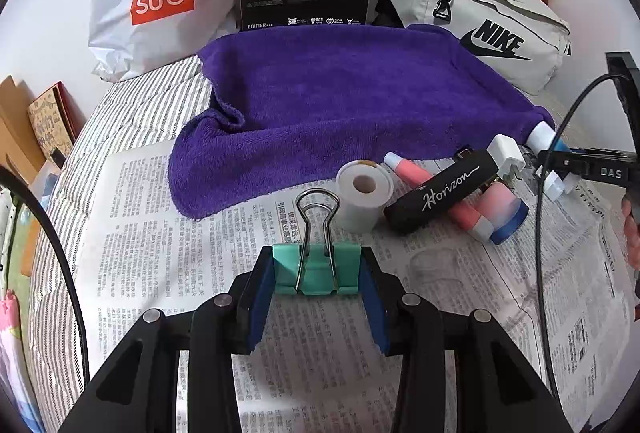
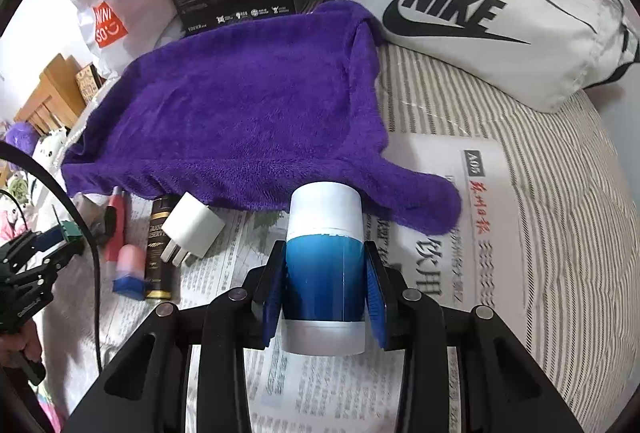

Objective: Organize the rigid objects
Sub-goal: 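Carry the clip and the bottle onto the purple towel with both tools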

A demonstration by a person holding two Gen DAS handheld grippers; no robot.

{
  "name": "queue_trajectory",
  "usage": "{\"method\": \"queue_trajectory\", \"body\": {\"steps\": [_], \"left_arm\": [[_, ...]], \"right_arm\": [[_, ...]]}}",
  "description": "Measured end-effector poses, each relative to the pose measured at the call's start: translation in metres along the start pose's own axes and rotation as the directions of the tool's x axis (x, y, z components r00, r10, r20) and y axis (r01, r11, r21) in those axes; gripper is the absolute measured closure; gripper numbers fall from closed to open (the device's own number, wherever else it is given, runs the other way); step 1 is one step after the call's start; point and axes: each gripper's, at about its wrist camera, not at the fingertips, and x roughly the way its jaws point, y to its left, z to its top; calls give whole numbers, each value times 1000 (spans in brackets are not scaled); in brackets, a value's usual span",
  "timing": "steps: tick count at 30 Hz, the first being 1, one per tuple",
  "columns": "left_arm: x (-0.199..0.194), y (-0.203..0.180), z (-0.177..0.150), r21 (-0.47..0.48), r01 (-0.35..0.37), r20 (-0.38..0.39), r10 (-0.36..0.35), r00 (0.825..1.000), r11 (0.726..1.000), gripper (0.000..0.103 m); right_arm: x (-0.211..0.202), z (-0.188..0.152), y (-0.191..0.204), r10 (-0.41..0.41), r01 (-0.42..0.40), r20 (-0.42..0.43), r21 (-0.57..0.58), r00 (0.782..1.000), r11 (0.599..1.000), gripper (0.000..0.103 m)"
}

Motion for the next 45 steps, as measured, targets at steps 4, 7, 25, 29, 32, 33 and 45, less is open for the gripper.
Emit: {"method": "queue_trajectory", "body": {"steps": [4, 7, 25, 29, 32, 33, 45], "left_arm": [[-4, 4, 0, -19, 4, -10, -5, 1000, 1000, 64], [-12, 6, 1, -32, 10, -1, -10, 1000, 999, 64], [-39, 7, 20, -38, -10, 31, 11, 999, 999, 64], [-41, 7, 26, -33, -14, 42, 15, 999, 999, 64], [-42, 6, 32, -29, -4, 50, 5, 999, 1000, 64], [-41, 6, 34, -28, 0, 52, 1, 999, 1000, 64], [-33, 8, 70, 1, -6, 68, 6, 998, 1000, 64]], "right_arm": [[-14, -1, -7, 6, -6, 15, 10, 1000, 1000, 67], [-22, -2, -7, 11, -11, 28, 5, 1000, 1000, 67], [-29, 1, 6, 62, -61, 36, -12, 997, 998, 67], [-27, 6, 5, 66, -65, 42, -6, 997, 998, 67], [-26, 9, 4, 66, -66, 43, -3, 997, 998, 67], [-26, 10, 4, 66, -66, 43, -5, 997, 998, 67], [-22, 35, 11, 80, -78, 62, -34, 995, 996, 67]]}}
